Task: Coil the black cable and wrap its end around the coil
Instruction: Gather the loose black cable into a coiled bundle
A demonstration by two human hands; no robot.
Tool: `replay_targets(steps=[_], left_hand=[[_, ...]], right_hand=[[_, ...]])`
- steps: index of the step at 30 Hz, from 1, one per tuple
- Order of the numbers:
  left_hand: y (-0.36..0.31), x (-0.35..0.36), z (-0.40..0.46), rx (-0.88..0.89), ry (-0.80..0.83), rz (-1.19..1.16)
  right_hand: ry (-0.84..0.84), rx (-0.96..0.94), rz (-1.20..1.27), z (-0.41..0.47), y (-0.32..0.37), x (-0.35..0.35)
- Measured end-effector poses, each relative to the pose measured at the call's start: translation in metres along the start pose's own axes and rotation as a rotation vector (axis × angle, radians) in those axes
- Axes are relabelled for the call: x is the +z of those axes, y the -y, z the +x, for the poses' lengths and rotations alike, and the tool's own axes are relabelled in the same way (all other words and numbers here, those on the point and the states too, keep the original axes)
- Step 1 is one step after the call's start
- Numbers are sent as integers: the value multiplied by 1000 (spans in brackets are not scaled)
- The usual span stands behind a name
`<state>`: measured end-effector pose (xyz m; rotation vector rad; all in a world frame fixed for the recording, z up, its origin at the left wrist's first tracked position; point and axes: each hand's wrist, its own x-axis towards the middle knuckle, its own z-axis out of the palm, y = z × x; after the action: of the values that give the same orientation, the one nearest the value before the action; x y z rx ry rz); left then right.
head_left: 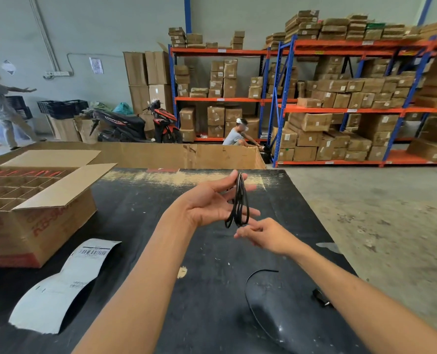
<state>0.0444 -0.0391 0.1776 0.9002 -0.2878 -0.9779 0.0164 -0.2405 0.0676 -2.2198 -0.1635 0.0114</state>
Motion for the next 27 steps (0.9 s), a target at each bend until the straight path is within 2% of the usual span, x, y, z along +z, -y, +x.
replay_targets(steps=[4,10,14,19,23,27], left_hand=[[17,-2,-5,-163,127,148],[48,-30,9,-275,-66,216],[57,-51,24,-213,-212,106],[49,-72,35,-74,-316,-108],[38,-82,34,3,-309,-204],[30,-87,25,39,-227,-169]], right_hand=[[-36,0,-239,27,14,-43],[-122,-45,-219,50,64,-107],[-105,-115,-252,46,100,-120],[-90,-195,-204,28,109,-99],[-6,-215,-154,9,98,-77],[-114,-103,37,-4,74,-66]])
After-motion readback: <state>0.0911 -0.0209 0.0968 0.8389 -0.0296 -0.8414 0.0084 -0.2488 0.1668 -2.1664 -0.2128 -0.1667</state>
